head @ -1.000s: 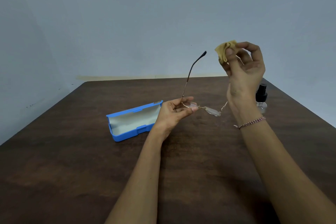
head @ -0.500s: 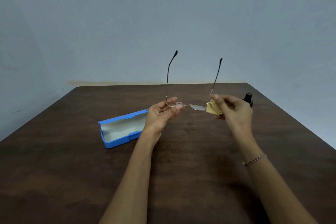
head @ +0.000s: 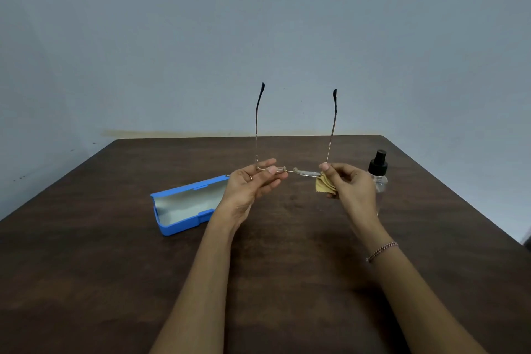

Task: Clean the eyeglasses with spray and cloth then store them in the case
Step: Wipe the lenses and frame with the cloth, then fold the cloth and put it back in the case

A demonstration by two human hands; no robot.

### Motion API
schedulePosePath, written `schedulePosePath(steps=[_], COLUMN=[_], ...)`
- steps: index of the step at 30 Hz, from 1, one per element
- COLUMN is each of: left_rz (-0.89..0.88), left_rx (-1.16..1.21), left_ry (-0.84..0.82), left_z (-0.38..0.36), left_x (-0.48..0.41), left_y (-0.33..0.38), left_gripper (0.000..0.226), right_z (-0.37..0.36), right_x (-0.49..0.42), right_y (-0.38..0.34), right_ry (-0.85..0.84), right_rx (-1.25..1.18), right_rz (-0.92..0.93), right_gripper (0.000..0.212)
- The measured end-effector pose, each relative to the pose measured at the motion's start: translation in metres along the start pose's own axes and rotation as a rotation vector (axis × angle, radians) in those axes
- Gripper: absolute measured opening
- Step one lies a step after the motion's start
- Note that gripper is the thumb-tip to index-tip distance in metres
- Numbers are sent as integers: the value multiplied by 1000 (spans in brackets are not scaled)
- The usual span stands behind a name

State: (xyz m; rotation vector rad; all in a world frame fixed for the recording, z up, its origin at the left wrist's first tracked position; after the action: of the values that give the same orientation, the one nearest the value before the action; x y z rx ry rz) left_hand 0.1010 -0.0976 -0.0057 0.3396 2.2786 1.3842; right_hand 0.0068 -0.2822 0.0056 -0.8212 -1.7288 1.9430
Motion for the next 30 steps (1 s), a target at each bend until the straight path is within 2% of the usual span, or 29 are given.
schedulePosePath(steps=[5,9,13,15,17,20,23,27,30], left_rz=[72,86,48,50,75,100,154,224,237], left_rx=[-51,-178,-461,-591,-690,-794,-868,-898,-955], left_ry=[6,133,158,165,188,191,176,220,208], left_z=[0,17,21,20,22,23,20,20,19], left_x=[2,0,3,4,5,4,4,6,8], left_y=[-2,-1,7,9,8,4,-3,-8,-6], left_gripper=[47,34,20,14,8,7,13,40,30], right_z=[2,2,1,2,1,-4,-3,-5,-5], right_x=[-1,-1,1,2,4,8,9,10,11], right_y=[4,8,8,5,2,3,4,8,7], right_ry=[-7,-38,-39,-35,-49,-140,-149,-170,-166], right_rx=[21,70,167,250,433,703,883,985,1020], right_rz=[-41,-79,-72,-68,-64,-87,-80,-90,-79], right_gripper=[18,18,24,24,20,21,30,27,31])
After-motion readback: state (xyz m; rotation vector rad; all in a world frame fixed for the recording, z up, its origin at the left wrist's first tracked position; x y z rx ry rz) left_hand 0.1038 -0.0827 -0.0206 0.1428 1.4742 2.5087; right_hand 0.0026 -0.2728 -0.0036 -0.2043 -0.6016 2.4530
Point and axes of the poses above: each hand's wrist, its own x-axis away from the middle knuckle, its own z-axis out of the back of the hand, y = z × x, the point moved 8 cm from there along -x, towards the middle knuckle, and after that the axes turned 8 degrees about -z, right-handed, at the moved point
